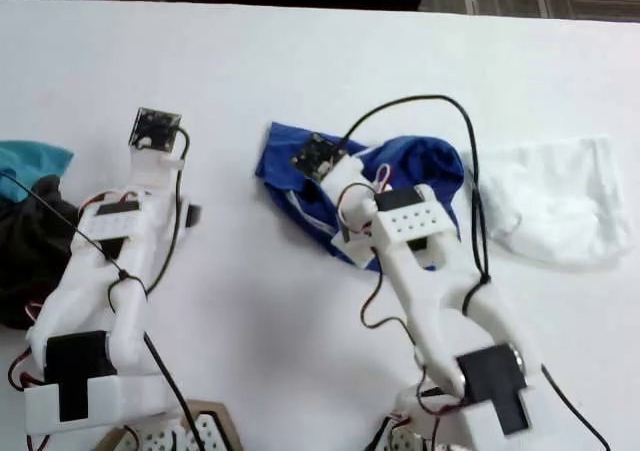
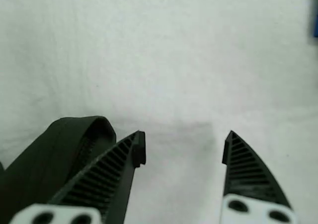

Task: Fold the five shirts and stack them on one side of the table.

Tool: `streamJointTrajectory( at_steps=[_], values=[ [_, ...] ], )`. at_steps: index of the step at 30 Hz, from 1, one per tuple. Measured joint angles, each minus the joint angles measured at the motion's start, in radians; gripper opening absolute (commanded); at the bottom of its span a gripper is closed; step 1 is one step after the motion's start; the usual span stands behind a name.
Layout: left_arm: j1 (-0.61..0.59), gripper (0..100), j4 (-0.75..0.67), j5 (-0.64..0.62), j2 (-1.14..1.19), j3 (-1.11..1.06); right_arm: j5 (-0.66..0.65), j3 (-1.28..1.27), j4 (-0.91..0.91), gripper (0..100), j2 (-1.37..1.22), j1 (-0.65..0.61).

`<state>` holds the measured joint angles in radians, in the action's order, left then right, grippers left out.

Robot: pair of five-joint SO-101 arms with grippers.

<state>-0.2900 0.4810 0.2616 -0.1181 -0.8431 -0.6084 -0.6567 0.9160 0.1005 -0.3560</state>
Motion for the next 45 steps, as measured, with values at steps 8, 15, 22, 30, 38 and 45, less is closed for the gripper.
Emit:
streamJointTrajectory(
  at_steps=[8,15,22,30,38,45],
  values=[
    [0.000,27,0.000,0.000,0.000,0.000,0.006,0.183,0.003,2.0,-0.169,0.003],
    [0.000,27,0.000,0.000,0.000,0.000,0.132,0.439,0.204,2.1,-0.112,0.006],
    [-0.002,27,0.000,0.000,0.000,0.000,0.161,0.585,0.422,2.1,0.141,-0.014],
    [0.000,27,0.000,0.000,0.000,0.000,0.161,0.621,0.574,2.1,0.473,-0.084],
    [0.000,27,0.000,0.000,0.000,0.000,0.161,0.382,0.394,2.1,0.433,-0.008],
    [0.000,27,0.000,0.000,0.000,0.000,0.164,0.262,-0.014,2.1,0.078,0.150]
  ],
)
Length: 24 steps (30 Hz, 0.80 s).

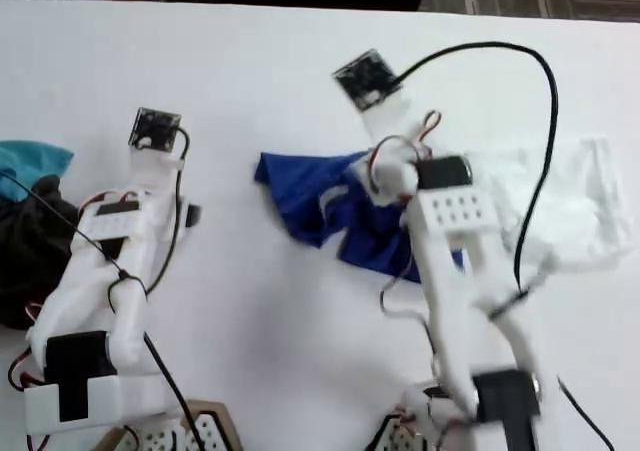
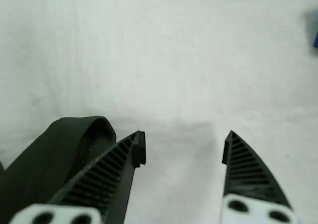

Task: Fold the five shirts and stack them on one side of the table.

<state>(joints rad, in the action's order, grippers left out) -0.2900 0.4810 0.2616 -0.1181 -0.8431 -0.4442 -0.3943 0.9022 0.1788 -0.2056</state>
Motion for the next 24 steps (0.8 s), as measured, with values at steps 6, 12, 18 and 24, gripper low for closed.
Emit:
streamJointTrajectory(
  at_steps=[6,12,18,24],
  values=[
    [0.000,27,0.000,0.000,0.000,0.000,0.000,0.224,-0.031,2.2,-0.365,0.121],
    [0.000,27,0.000,0.000,0.000,0.000,0.000,0.532,0.153,21.8,-0.617,0.163],
    [0.000,27,0.000,0.000,0.000,0.000,0.000,0.783,0.376,20.8,-0.667,0.166],
    [0.000,27,0.000,0.000,0.000,0.000,0.000,0.925,0.606,7.8,-0.664,0.120]
  ],
)
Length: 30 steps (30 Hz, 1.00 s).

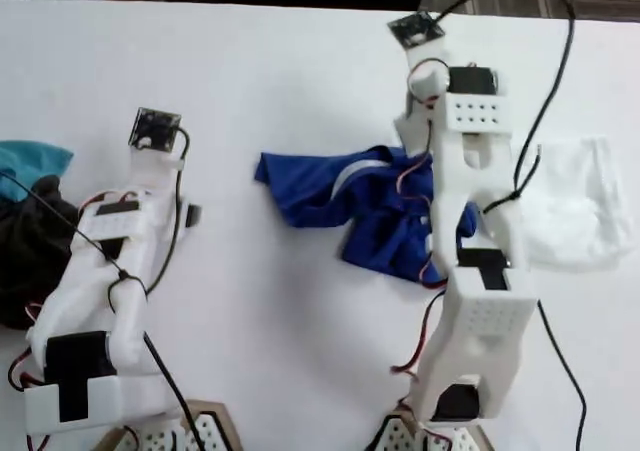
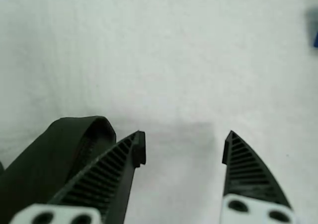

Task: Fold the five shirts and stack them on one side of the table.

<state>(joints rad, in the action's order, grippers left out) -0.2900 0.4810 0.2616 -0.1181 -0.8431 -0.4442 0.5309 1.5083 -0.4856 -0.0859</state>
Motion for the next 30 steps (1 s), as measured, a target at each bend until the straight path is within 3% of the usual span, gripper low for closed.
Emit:
streamJointTrajectory(
  at_steps=[4,12,25,30],
  values=[
    [0.000,27,0.000,0.000,0.000,0.000,-0.055,0.003,0.161,6.3,0.046,-0.115],
    [0.000,27,-0.043,0.000,0.000,-0.012,-0.118,-0.187,0.186,6.3,0.112,-0.301],
    [0.000,27,-0.048,0.000,0.000,-0.012,-0.118,-0.204,-0.158,6.3,0.037,-0.213],
    [-0.002,27,-0.048,0.000,0.000,-0.012,-0.118,-0.204,-0.206,6.3,0.037,-0.206]
  ],
)
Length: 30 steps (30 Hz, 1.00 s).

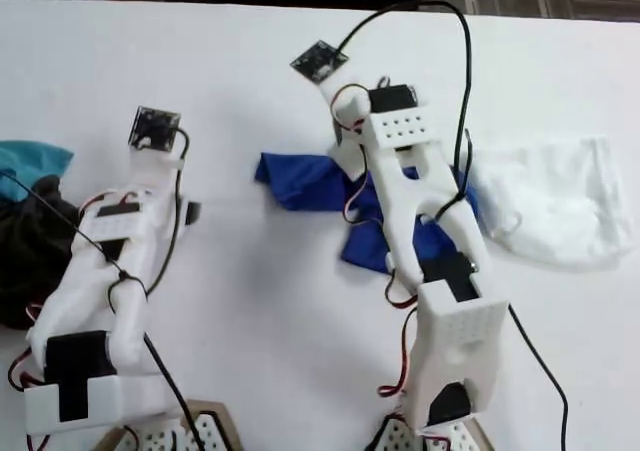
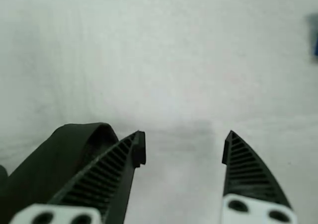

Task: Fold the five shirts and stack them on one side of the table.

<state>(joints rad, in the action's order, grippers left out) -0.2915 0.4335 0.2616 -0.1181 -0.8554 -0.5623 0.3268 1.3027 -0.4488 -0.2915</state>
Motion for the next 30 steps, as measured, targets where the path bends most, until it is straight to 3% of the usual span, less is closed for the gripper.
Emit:
streamJointTrajectory(
  at_steps=[4,11,30],
  values=[
    [0.002,27,0.000,0.000,0.000,0.000,0.000,0.026,0.017,7.4,0.000,0.012],
    [0.002,27,0.000,0.000,0.000,0.000,0.000,0.112,0.138,23.9,0.000,0.041],
    [0.002,27,0.000,0.000,0.000,0.000,0.006,0.103,0.176,23.1,0.000,-0.069]
  ],
)
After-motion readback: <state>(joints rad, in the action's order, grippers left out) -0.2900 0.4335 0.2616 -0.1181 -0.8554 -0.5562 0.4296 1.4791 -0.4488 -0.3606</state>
